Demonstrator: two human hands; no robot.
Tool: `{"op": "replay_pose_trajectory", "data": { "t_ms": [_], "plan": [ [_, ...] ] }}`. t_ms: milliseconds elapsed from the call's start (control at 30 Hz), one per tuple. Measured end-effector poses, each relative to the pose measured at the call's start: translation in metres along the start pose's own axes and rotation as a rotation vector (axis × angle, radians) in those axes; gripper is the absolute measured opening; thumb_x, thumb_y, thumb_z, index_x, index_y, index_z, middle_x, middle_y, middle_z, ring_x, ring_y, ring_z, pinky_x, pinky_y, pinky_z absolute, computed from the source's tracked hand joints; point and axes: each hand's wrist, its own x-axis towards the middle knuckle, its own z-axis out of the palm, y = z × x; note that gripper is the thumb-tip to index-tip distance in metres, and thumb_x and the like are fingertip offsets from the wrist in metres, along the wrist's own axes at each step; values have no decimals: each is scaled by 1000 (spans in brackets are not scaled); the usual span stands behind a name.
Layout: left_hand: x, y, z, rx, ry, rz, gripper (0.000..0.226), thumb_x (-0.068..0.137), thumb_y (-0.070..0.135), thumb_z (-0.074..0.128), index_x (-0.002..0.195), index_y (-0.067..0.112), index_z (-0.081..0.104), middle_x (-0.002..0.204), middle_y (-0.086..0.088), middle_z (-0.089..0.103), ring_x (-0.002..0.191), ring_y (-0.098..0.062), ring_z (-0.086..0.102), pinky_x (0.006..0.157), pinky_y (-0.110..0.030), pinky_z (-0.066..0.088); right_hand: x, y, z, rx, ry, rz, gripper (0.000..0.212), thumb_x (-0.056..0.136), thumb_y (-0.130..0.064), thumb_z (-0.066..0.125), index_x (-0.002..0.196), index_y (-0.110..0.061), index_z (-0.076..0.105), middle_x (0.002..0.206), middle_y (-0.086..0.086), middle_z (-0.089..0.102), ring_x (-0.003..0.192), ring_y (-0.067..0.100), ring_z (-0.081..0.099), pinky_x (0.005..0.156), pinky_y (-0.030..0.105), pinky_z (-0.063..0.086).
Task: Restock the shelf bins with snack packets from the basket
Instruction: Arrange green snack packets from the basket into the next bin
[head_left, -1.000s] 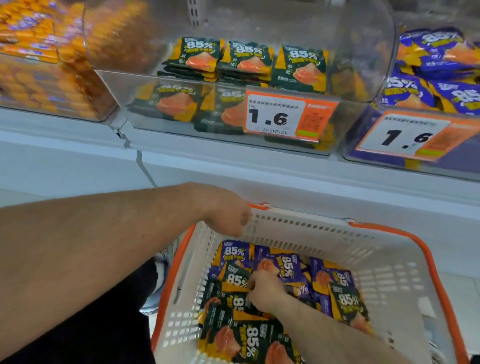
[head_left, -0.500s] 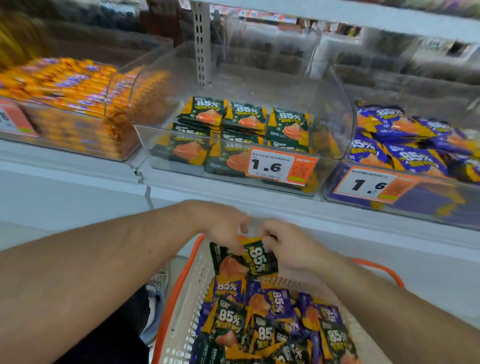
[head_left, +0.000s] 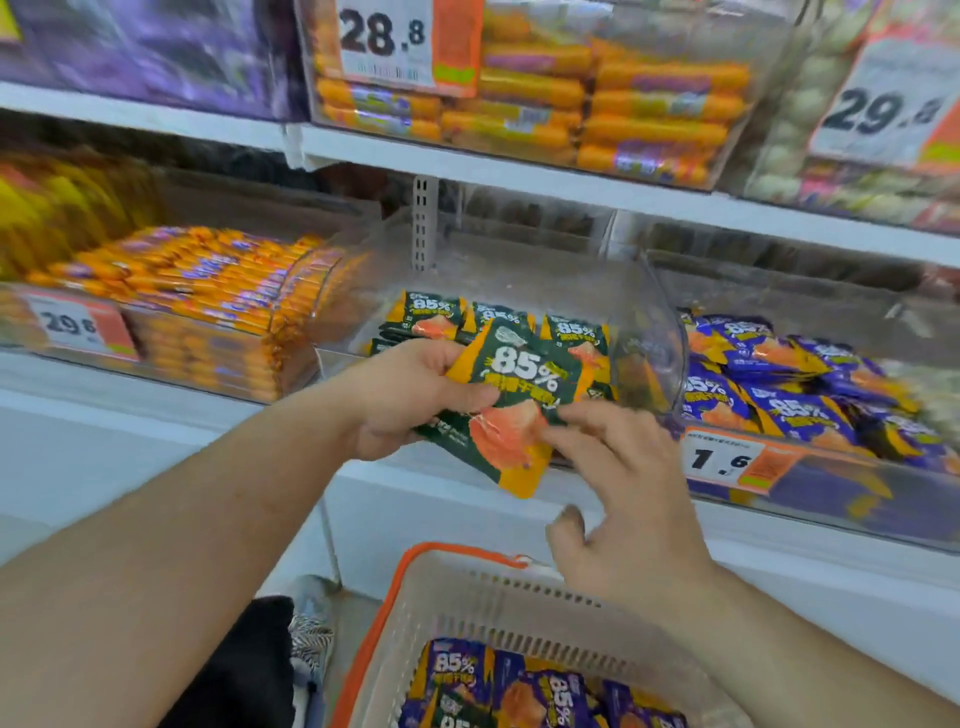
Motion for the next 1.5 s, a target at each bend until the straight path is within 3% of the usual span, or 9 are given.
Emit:
{"op": "replay_pose_trajectory", "data": {
  "t_ms": [167, 300, 367, 600, 800, 967, 1133, 1367, 1500],
  "plan": [
    [5, 3, -3, -70, 162, -10, 37, 73, 25, 76, 109, 17, 72, 111, -4, 73, 113, -30, 63, 106, -57, 38, 28, -13, 12, -204, -57, -100, 56, 71, -31, 67, 125, -17, 61, 141, 2, 53, 119, 30, 51, 89, 44, 42],
    [6, 13, -6, -193, 302, 60, 12, 96, 15, 58, 102, 10, 68, 85, -4, 73, 72, -16, 69, 62, -26, 55, 67, -8, 33, -141, 54, -174, 34, 81, -9, 53, 107, -12, 75, 120, 4, 70, 105, 30, 68, 78, 46, 59],
    [6, 16, -14, -191, 503, 115, 24, 102, 26, 49, 97, 11, 66, 80, -5, 70, 65, -19, 66, 58, -30, 54, 88, 2, 44, -66, 54, -145, 38, 77, 1, 55, 107, -8, 76, 113, 10, 73, 101, 29, 71, 85, 48, 59],
    [5, -4, -56, 935, 935, 295, 13, 92, 32, 54, 87, 25, 64, 78, 2, 69, 77, -24, 62, 66, -34, 49, 167, 33, 88, -84, -292, 209, 37, 99, -7, 49, 134, -10, 60, 144, 11, 52, 134, 25, 50, 115, 38, 36],
    [21, -19, -54, 1152, 924, 377, 16, 85, 32, 52, 85, 22, 65, 71, 0, 68, 70, -26, 64, 57, -30, 46, 203, 44, 148, -294, -539, 143, 44, 97, -7, 48, 141, -10, 51, 152, 11, 43, 140, 31, 38, 110, 37, 35],
    [32, -24, -50, 1160, 892, 572, 22, 73, 30, 45, 66, 17, 62, 50, -1, 58, 49, -30, 58, 48, -33, 46, 212, 51, 182, -368, -801, 116, 19, 95, -19, 53, 102, -17, 70, 103, 12, 69, 90, 32, 63, 69, 31, 50],
    [31, -27, -48, 1164, 842, 439, 29, 77, 33, 42, 80, 18, 65, 66, -2, 65, 65, -30, 61, 54, -28, 32, 214, 56, 191, -394, -990, 53, 37, 99, -40, 39, 115, -13, 59, 117, 11, 63, 96, 29, 56, 71, 33, 39],
    [28, -25, -48, 1177, 809, 392, 25, 89, 33, 42, 88, 19, 63, 76, 0, 65, 73, -25, 59, 58, -29, 29, 213, 53, 193, -437, -949, 60, 37, 100, -45, 40, 117, -19, 58, 111, 6, 63, 90, 25, 55, 64, 31, 38],
    [27, -23, -47, 1175, 783, 399, 19, 91, 29, 45, 90, 20, 62, 77, -1, 65, 74, -26, 60, 59, -31, 34, 214, 51, 184, -410, -933, 107, 45, 96, -47, 45, 134, -25, 53, 132, 6, 58, 115, 29, 56, 84, 36, 50]
  ]
}}
